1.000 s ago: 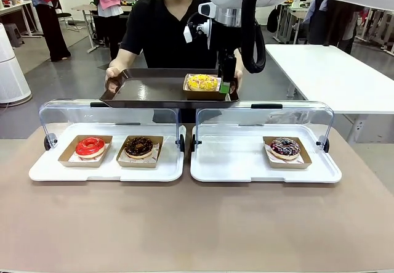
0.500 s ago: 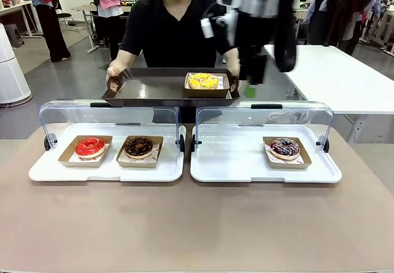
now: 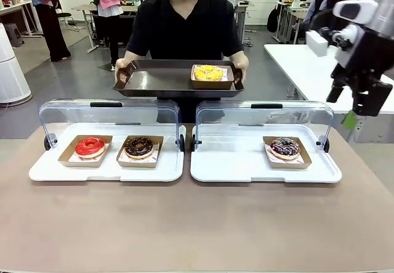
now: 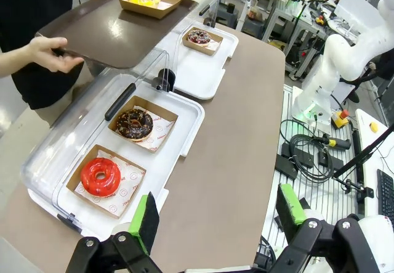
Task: Provide the desired donut to the person.
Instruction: Place the picked Paper togo box onto the Handle tray extended by the person, then pick up and lift the Paper togo box containing the Donut pointed at by the person.
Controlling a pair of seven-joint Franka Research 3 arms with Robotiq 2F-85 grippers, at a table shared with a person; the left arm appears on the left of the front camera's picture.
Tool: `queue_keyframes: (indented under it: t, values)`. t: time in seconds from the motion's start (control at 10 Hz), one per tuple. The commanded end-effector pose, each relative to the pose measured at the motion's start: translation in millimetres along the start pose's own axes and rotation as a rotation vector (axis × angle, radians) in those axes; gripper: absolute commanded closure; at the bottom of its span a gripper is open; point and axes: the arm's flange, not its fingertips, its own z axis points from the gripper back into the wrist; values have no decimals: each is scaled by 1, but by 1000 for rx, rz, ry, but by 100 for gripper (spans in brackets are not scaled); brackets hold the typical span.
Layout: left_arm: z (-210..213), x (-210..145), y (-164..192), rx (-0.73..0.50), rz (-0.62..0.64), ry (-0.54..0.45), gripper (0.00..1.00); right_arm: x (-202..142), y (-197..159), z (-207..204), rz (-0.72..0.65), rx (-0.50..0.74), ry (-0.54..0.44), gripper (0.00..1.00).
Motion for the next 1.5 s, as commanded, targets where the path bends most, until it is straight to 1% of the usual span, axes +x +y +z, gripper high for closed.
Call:
queue_keyframes:
  t: [0.0,0.1,0.2,1.4]
  values:
    - [2,1,-2,-6,-5,-5,0,-4,-21,-18,-17,13,-23,0]
    - [2,1,-2,-6,-5,-5,0,2,-30,-20,-14,20,-22,0]
    - [2,1,-2,-6,-5,-5,0,-12,-9,-9,-28,8,-13,0]
    - [2,1,-2,-6,-5,-5,0,-12,-9,-9,-28,8,-13,0]
